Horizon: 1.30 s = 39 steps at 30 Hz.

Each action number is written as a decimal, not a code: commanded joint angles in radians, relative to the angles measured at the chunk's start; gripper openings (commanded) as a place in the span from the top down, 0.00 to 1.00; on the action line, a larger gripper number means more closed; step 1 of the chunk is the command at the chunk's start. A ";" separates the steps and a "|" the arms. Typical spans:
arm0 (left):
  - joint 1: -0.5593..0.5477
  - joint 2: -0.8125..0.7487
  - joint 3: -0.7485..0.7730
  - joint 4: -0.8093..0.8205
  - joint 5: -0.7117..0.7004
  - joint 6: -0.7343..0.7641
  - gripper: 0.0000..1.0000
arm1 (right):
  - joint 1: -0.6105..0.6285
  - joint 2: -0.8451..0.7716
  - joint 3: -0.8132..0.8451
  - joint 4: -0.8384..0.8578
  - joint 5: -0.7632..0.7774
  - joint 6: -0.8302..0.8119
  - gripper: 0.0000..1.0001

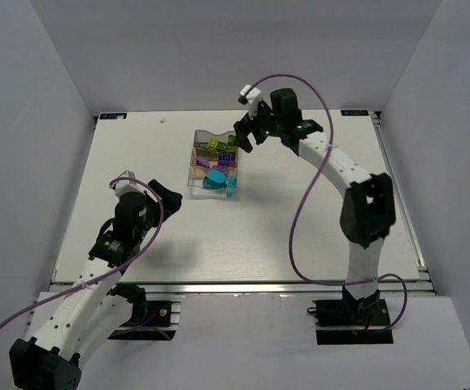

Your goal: Sort the legos into containers by color

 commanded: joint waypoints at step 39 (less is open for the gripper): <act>0.003 0.073 0.084 0.190 0.135 0.134 0.02 | -0.128 -0.598 -0.509 -0.080 0.303 0.191 0.11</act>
